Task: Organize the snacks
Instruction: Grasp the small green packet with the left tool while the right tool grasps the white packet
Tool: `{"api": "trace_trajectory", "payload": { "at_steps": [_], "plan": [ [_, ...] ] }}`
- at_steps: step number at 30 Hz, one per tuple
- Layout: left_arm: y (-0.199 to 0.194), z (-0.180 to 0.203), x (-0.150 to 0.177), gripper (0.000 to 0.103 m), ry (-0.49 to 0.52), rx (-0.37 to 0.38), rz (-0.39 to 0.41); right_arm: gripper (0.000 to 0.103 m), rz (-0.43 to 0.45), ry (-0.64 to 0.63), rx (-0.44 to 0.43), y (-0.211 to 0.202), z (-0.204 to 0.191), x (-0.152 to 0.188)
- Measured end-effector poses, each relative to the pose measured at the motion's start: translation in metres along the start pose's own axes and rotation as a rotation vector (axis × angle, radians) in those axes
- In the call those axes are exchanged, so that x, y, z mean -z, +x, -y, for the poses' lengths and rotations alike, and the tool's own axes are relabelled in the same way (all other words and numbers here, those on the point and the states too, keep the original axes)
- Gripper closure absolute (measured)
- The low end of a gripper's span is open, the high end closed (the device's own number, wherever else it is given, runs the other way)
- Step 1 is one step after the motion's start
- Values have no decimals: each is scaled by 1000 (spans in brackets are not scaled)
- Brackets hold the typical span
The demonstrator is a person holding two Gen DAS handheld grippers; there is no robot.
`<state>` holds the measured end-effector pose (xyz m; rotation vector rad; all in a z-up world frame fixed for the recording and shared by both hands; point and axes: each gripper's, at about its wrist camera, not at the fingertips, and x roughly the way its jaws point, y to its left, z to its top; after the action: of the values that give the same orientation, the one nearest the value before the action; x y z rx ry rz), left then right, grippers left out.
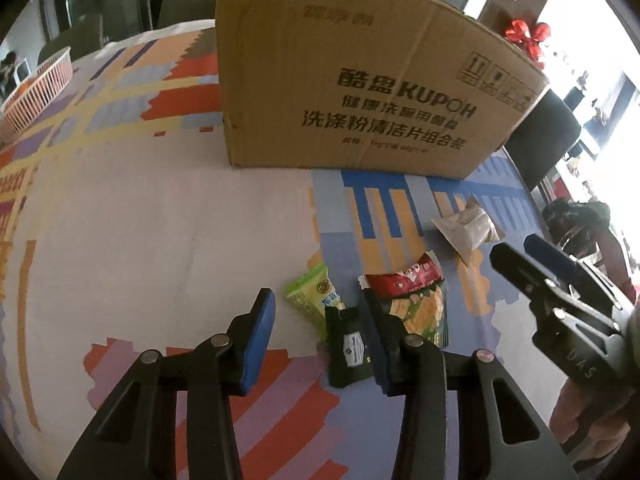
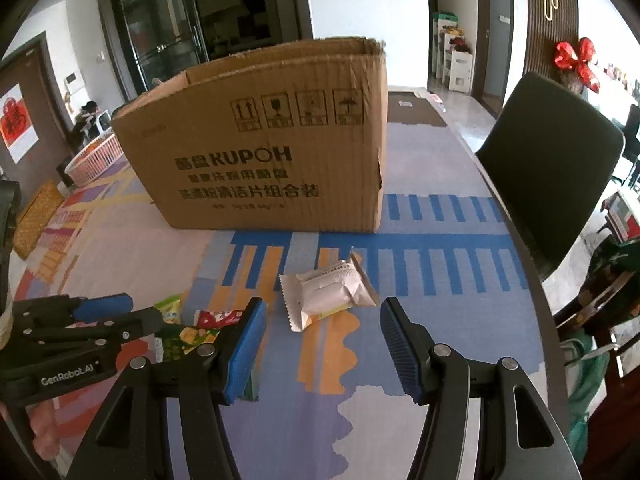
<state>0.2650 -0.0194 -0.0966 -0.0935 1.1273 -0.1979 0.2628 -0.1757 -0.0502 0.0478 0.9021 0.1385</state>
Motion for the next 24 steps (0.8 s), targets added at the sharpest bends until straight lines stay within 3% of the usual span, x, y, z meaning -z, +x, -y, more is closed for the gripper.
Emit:
{"api": "trace_trajectory", "payload": {
  "at_steps": [4, 7, 15, 24],
  "plan": [
    [5, 2, -3, 62, -16, 5, -13, 35, -25, 17, -27, 12, 3, -2],
    [11, 2, -6, 68, -31, 3, -28, 35, -36, 25, -45, 18, 5, -1],
    [27, 6, -6, 72, -41, -19, -80, 35, -55, 60, -77, 30, 14, -3],
    [29, 3, -9, 82, -27, -34, -70, 35, -89, 89, -122, 50, 14, -9]
  ]
}}
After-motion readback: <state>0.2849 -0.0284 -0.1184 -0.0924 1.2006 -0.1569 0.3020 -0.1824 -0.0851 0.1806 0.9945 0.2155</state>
